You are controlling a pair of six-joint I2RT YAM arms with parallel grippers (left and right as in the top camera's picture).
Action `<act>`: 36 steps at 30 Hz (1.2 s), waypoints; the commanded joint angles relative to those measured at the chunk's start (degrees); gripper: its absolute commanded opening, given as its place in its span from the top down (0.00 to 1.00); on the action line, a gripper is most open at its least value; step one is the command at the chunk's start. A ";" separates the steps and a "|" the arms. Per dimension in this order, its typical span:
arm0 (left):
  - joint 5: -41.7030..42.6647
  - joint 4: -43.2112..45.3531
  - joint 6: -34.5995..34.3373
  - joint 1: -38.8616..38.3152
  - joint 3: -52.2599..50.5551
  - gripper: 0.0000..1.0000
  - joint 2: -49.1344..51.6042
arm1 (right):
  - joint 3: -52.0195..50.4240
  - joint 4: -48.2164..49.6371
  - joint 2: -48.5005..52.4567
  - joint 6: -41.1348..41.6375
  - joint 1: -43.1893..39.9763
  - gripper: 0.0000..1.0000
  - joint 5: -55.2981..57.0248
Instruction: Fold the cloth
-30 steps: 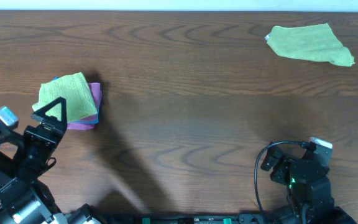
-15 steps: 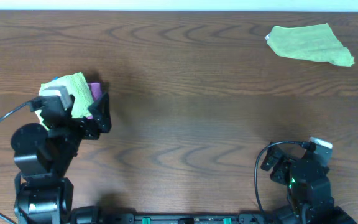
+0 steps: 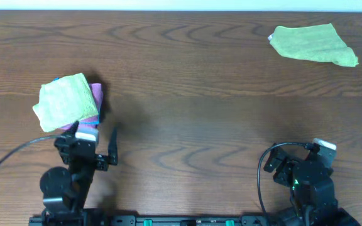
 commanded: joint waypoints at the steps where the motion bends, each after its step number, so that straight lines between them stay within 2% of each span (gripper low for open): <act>1: -0.76 -5.25 5.86 -0.28 -1.29 0.05 -4.04 | -0.13 -0.09 -0.24 0.98 -0.37 0.01 0.83; 6: -5.20 -16.70 6.36 -0.28 -1.29 0.05 -8.11 | -0.13 -0.09 -0.24 0.98 -0.37 0.01 0.85; 10: -7.65 -21.77 6.34 -0.28 -1.44 0.05 -10.45 | -0.13 -0.07 -0.24 0.98 -0.37 0.01 0.83; 25: -7.08 -22.03 4.24 -0.28 -9.27 0.05 -10.51 | -0.13 -0.07 -0.24 0.98 -0.37 0.01 0.83; 31: -9.55 -22.23 3.85 -0.26 -9.27 0.05 -10.51 | -0.13 -0.09 -0.24 0.98 -0.37 0.01 0.83; 36: -14.10 -22.97 -4.96 -0.28 -9.38 0.05 -10.51 | -0.13 -0.09 -0.24 0.98 -0.37 0.01 0.85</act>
